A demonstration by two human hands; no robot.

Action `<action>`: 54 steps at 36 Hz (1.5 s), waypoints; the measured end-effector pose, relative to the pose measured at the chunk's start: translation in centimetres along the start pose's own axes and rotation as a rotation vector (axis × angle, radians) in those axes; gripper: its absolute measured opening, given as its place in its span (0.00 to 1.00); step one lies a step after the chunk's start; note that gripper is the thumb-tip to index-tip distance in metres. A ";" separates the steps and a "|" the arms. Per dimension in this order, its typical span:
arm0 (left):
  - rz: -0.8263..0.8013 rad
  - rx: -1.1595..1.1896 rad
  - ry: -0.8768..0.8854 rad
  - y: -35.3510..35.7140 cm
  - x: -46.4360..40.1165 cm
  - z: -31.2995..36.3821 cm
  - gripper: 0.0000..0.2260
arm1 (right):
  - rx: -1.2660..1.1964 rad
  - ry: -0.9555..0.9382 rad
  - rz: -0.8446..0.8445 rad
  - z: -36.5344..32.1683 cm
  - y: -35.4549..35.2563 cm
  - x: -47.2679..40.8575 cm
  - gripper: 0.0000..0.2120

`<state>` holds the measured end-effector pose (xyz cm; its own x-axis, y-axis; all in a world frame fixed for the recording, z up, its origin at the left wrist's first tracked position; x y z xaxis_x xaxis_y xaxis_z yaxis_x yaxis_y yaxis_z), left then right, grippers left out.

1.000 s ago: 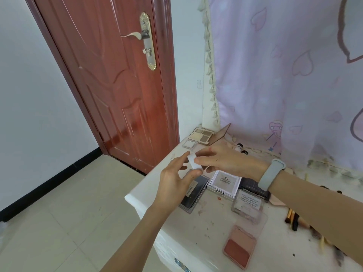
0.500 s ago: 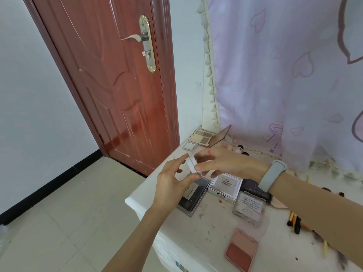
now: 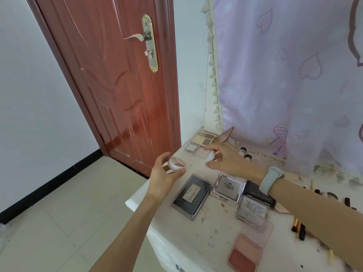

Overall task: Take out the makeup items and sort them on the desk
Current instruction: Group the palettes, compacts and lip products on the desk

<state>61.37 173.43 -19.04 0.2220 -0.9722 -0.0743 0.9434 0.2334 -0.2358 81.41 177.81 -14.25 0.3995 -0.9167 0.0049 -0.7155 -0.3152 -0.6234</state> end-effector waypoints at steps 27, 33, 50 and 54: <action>-0.265 -0.640 0.048 1.9 -7.4 -1.9 0.39 | 0.650 -0.082 0.056 2.4 2.8 -2.4 0.20; -0.206 -0.602 0.091 1.4 -6.4 -2.0 0.36 | 0.643 -0.221 -0.042 0.8 2.1 -0.8 0.20; 0.069 -0.276 0.068 -3.8 2.3 -2.2 0.09 | 0.954 -0.478 -0.417 -2.8 5.2 0.0 0.32; 0.083 -0.116 0.045 -3.7 3.3 -1.3 0.09 | 0.617 -0.309 -0.268 -3.3 5.7 -0.3 0.30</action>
<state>58.31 169.34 -19.65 0.2846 -0.9483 -0.1407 0.8866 0.3162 -0.3375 75.36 175.48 -15.20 0.7234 -0.6882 0.0550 -0.1550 -0.2395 -0.9585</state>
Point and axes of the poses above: each hand's wrist, its own x-axis away from the middle knuckle, its own y-axis out of the palm, z = x × y, the point moved 1 cm from there along -x, towards the middle knuckle
